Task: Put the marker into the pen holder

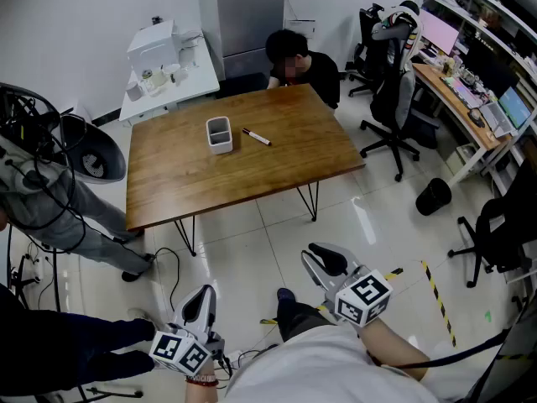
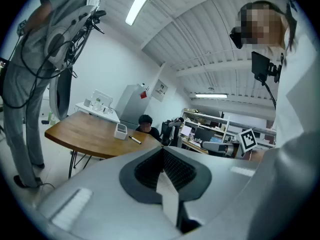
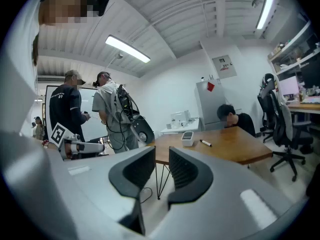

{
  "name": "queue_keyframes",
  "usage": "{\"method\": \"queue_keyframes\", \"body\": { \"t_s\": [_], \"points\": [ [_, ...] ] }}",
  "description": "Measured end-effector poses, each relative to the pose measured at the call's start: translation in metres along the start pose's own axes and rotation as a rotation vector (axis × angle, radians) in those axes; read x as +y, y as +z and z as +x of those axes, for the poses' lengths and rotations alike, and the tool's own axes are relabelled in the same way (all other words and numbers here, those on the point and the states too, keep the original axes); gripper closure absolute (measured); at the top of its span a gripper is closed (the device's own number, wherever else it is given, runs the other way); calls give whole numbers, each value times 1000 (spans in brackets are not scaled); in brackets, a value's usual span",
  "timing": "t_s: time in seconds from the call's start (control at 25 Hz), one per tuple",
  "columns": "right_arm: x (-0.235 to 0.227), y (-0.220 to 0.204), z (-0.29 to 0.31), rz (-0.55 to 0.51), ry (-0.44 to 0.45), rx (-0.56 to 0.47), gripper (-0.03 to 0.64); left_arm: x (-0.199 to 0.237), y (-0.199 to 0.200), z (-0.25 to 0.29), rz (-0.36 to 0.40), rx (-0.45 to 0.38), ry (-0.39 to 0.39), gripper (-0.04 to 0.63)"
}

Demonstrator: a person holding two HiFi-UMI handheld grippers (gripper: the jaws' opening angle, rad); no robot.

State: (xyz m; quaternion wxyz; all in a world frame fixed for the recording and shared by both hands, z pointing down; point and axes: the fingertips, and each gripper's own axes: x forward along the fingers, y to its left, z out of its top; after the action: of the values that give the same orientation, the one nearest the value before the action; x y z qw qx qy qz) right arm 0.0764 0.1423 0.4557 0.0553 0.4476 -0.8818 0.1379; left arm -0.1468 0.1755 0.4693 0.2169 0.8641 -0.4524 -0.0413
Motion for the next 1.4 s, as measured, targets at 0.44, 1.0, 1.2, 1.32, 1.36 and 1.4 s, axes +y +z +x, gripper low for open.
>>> {"method": "queue_keyframes", "body": {
  "t_s": [0.44,1.0,1.2,1.32,1.36,1.4],
  "points": [
    [-85,53,61,-64,94,-37,552,-3,53,128,168,-2,-23,601],
    [-130,58,145,-28,100,-8,552,48,100,210,104,-36,-15,601],
    [-145,74,188,-17,28,-18,552,88,128,256,105,-15,-88,601],
    [-155,94,221,-10,-10,-48,552,110,162,283,108,-39,-139,601],
    [-155,101,232,-12,-13,-57,552,116,172,289,117,-46,-155,601],
    [-153,106,244,-14,-10,-65,552,123,180,294,127,-49,-165,601]
  ]
}}
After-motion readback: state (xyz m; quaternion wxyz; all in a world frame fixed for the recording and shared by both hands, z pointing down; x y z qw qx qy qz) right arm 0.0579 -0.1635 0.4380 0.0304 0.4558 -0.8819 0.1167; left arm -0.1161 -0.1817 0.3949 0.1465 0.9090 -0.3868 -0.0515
